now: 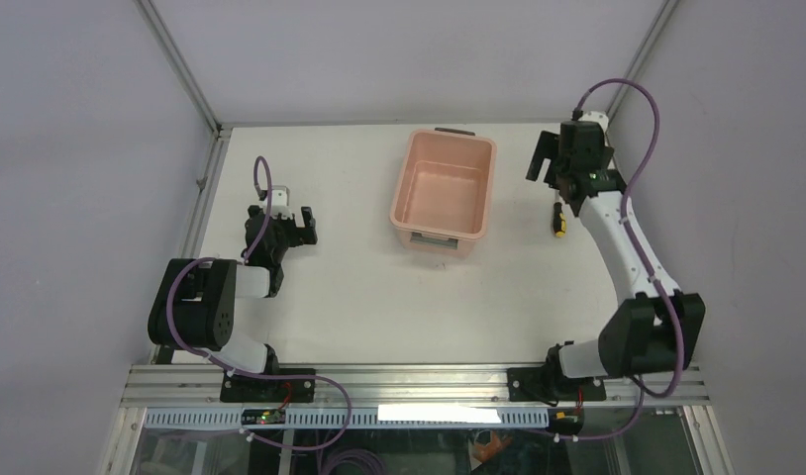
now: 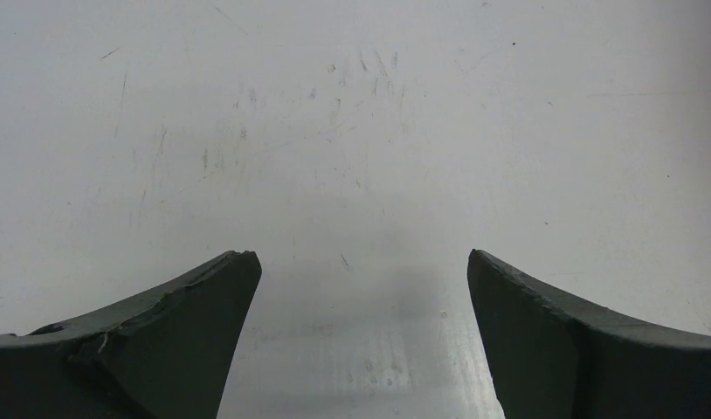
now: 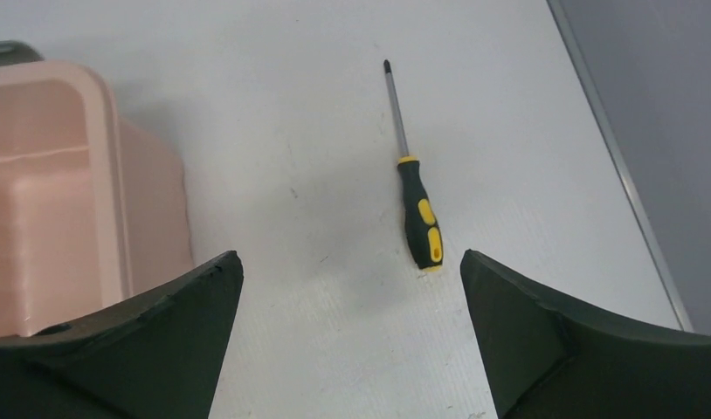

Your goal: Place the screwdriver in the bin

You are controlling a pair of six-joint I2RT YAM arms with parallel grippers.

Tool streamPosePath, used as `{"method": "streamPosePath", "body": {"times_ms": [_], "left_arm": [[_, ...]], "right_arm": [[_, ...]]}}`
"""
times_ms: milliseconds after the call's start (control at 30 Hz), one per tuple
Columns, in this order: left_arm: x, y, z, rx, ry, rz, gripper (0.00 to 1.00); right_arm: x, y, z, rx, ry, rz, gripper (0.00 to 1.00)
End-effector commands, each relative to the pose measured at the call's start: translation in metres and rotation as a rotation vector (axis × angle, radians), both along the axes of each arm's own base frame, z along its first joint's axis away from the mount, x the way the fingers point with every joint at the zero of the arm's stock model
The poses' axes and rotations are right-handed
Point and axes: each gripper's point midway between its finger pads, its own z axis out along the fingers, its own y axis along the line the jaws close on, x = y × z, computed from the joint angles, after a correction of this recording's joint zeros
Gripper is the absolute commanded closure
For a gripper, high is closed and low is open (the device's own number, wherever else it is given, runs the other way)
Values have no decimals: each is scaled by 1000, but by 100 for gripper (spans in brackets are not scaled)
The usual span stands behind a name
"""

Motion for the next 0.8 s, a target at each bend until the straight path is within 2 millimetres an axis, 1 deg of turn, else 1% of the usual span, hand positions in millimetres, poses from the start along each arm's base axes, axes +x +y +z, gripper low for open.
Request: {"method": "streamPosePath", "body": {"times_ms": [0, 33, 67, 100, 133, 233, 333, 433, 600, 667, 700, 767], "left_arm": [[4, -5, 16, -23, -54, -11, 1], [4, -6, 17, -23, -54, -13, 1], [4, -5, 17, -23, -55, -12, 1], [4, -5, 17, -23, -54, -11, 1], [4, -6, 17, -23, -55, -12, 1], [4, -6, 17, -23, -55, -12, 1], [4, -6, 17, -23, -54, -12, 1], [4, -6, 17, -23, -55, -12, 1], [4, -5, 17, -23, -56, -11, 1], [4, -6, 17, -23, -55, -12, 1], [4, -5, 17, -23, -54, -11, 1], [4, -5, 17, -23, -56, -12, 1]], "right_arm": [[-3, -23, -45, -61, 316, 18, 1], [4, -23, -51, -41, 356, 46, 2], [4, -28, -63, -41, 411, 56, 3], [10, -29, -70, -34, 441, 76, 3], [15, -36, -80, -33, 469, 71, 4], [19, -48, -105, -12, 570, 54, 7], [22, -58, -132, 3, 623, 31, 8], [26, -60, -156, 55, 654, 45, 13], [22, -51, -191, 161, 711, 88, 37], [22, -51, -198, 170, 709, 91, 45], [22, -49, -198, 181, 705, 105, 52], [24, -46, -191, 188, 687, 126, 69]]}}
